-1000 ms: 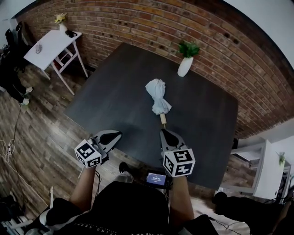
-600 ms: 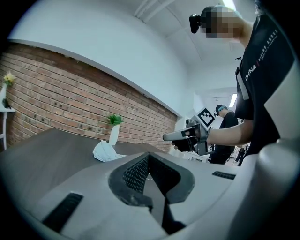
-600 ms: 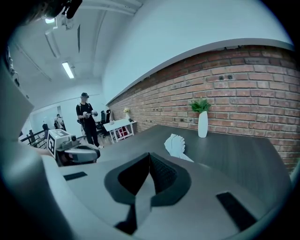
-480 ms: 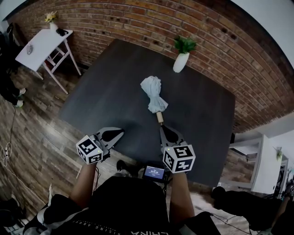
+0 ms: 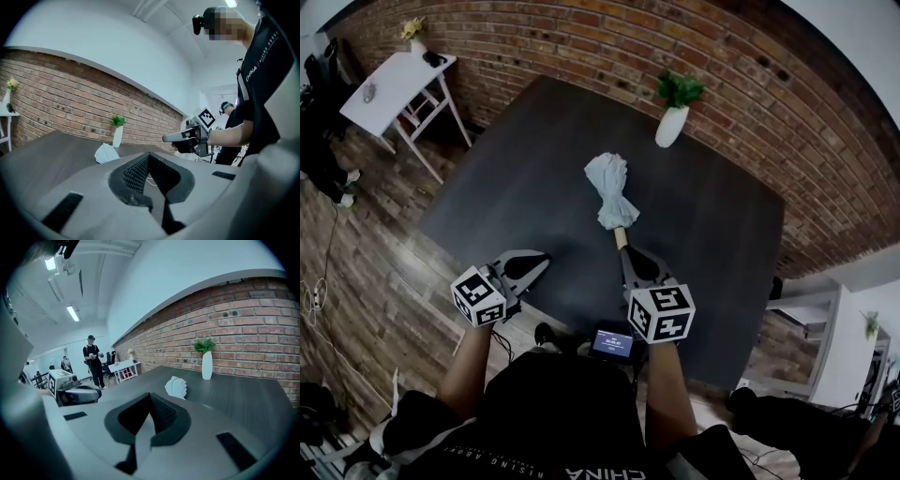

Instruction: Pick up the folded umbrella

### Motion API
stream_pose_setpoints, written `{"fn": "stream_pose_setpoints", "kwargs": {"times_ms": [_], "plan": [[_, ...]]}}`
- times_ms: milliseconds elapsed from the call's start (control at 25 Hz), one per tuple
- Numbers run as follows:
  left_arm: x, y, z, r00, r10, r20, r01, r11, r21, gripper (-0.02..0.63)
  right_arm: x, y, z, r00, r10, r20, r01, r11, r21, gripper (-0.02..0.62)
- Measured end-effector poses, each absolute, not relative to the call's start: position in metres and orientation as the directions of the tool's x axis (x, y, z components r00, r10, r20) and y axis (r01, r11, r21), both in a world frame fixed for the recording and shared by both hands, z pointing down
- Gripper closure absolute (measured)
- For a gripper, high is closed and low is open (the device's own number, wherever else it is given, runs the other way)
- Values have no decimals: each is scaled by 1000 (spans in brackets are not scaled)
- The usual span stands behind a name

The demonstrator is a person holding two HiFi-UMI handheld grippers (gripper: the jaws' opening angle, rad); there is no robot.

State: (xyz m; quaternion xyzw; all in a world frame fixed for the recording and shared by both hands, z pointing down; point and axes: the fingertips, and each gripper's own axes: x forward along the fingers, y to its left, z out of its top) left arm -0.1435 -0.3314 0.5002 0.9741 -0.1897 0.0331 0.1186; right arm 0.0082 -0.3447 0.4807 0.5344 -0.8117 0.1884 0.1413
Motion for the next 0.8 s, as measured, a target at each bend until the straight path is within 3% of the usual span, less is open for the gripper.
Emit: {"fn": "stream_pose_setpoints", "kwargs": {"times_ms": [800], "plan": [[-76, -332, 481, 932, -352, 87, -363, -909, 203, 603, 50, -347, 489, -514, -754, 410, -858, 451, -245, 583]]}}
